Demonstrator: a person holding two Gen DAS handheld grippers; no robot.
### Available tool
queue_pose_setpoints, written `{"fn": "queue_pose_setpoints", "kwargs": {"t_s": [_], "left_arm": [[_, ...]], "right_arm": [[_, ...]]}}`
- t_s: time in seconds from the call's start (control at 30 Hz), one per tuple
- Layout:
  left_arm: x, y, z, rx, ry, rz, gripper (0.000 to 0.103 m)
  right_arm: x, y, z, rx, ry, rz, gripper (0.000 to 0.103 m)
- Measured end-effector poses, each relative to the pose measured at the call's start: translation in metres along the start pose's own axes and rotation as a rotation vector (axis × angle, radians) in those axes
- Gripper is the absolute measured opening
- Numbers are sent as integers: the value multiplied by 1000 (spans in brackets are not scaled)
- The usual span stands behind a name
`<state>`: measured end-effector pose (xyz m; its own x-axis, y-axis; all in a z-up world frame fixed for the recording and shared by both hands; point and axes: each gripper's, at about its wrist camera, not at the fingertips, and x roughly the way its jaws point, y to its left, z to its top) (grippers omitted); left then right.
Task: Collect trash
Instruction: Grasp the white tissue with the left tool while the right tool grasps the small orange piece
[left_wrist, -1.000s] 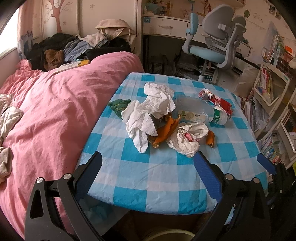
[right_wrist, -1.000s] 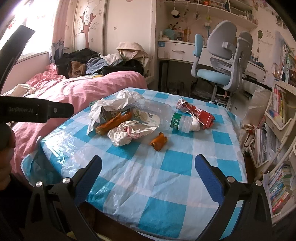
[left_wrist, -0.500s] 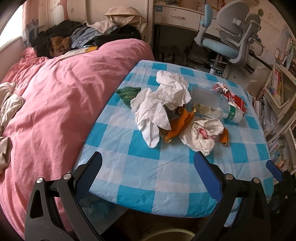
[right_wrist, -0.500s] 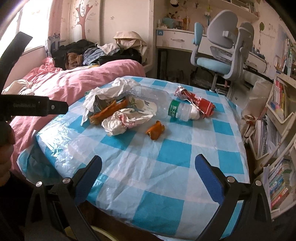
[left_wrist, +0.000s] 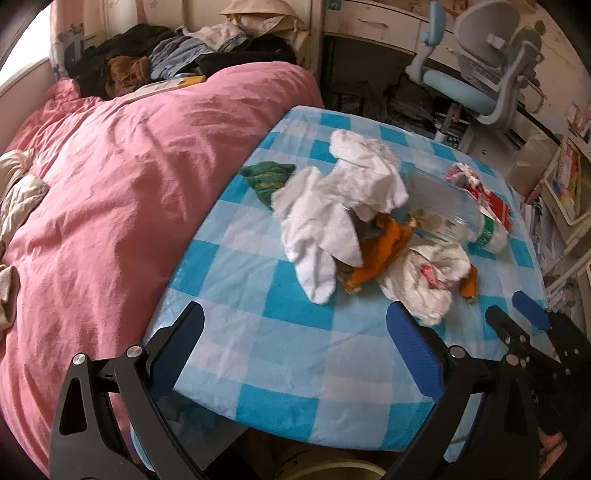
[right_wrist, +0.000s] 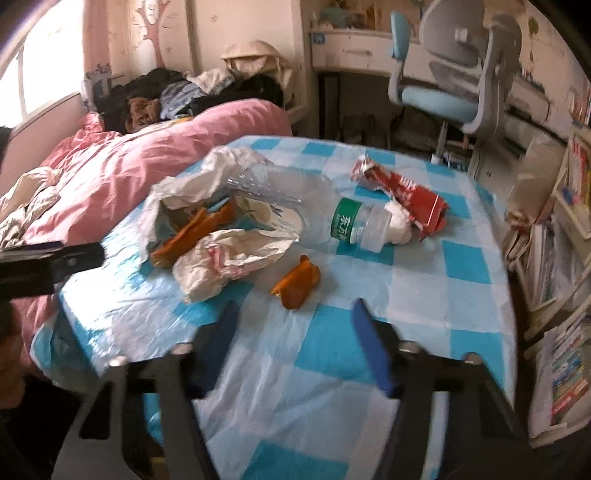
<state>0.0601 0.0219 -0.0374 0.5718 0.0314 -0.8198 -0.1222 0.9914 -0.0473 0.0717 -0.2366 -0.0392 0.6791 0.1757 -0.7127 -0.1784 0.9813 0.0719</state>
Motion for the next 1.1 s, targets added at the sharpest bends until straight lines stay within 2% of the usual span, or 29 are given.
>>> {"fn": "queue_pose_setpoints", "kwargs": {"t_s": [0.13, 0.33, 0.5, 0.6, 0.63, 0.7, 0.73, 0.77, 0.8, 0.83, 0.87, 0.9, 0.97, 1.1], "left_arm": [[7, 23, 18, -78, 12, 12, 95], [23, 38, 41, -69, 55, 30, 95], [37, 13, 45, 45, 84, -22, 95], [47, -9, 46, 129, 79, 13, 95], [50, -12, 47, 140, 74, 32, 95], [57, -14, 53, 137, 61, 74, 95], [60, -12, 55, 124, 62, 67, 93], [61, -9, 57, 110, 64, 57, 83], [65, -7, 59, 92, 72, 40, 66], [68, -5, 60, 83, 85, 23, 55], [73, -3, 60, 72, 110, -7, 31], [76, -1, 59, 62, 135, -35, 13], [75, -2, 57, 63, 139, -56, 6], [57, -1, 48, 75, 96, -81, 5]], "right_arm": [[15, -3, 6, 24, 11, -8, 46], [27, -6, 9, 41, 25, 5, 41], [35, -8, 15, 41, 37, 24, 40], [38, -8, 16, 39, 48, 43, 29], [39, -8, 16, 37, 50, 45, 23], [38, -8, 16, 30, 45, 51, 21], [38, -7, 16, 25, 44, 55, 20], [38, -6, 16, 23, 46, 56, 19], [38, -6, 16, 22, 46, 59, 19], [37, -6, 17, 21, 47, 62, 18], [36, -6, 17, 22, 48, 65, 17], [35, -6, 17, 24, 47, 69, 16], [31, -6, 18, 26, 43, 72, 16], [19, -6, 13, 42, 35, 83, 16]]}}
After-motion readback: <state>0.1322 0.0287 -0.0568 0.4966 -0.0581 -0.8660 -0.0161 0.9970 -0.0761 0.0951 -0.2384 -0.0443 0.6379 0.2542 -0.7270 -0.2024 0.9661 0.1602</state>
